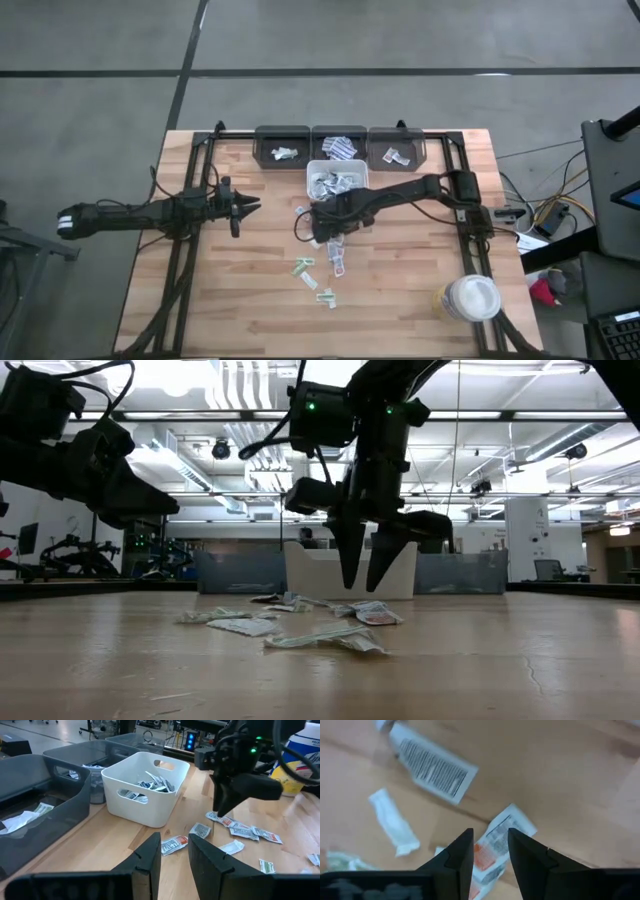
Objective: Pick & Place First Aid Supplies
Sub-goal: Put the orange ointment pack into the right black bin
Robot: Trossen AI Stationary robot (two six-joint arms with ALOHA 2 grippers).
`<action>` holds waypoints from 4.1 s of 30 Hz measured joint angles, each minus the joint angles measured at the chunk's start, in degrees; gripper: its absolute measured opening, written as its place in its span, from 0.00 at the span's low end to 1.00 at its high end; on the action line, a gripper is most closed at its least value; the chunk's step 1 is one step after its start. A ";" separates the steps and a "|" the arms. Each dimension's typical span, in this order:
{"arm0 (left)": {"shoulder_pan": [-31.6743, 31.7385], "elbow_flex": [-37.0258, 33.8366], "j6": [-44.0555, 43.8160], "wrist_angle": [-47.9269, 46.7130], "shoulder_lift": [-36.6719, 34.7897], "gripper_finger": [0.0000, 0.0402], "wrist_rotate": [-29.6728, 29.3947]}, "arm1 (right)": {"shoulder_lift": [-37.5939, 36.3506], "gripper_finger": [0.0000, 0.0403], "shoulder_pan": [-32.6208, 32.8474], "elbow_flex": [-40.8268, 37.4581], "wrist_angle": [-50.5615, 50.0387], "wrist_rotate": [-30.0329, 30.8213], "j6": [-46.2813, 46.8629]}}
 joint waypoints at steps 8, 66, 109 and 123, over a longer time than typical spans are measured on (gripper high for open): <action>0.00 0.00 0.00 -0.03 0.02 0.23 0.02 | 0.68 0.29 -0.36 -1.58 -0.21 0.45 1.07; 0.02 -0.02 1.88 -0.25 0.25 0.23 -0.02 | 3.45 0.27 -0.25 -2.71 -2.57 -2.40 -1.67; 0.01 0.00 1.87 -0.49 0.31 0.23 -0.01 | -24.82 0.02 -2.19 -3.18 -1.47 34.59 -22.04; 0.02 0.00 1.78 -0.48 0.31 0.23 -0.01 | -26.69 0.02 -21.05 -3.17 -16.28 38.83 -49.94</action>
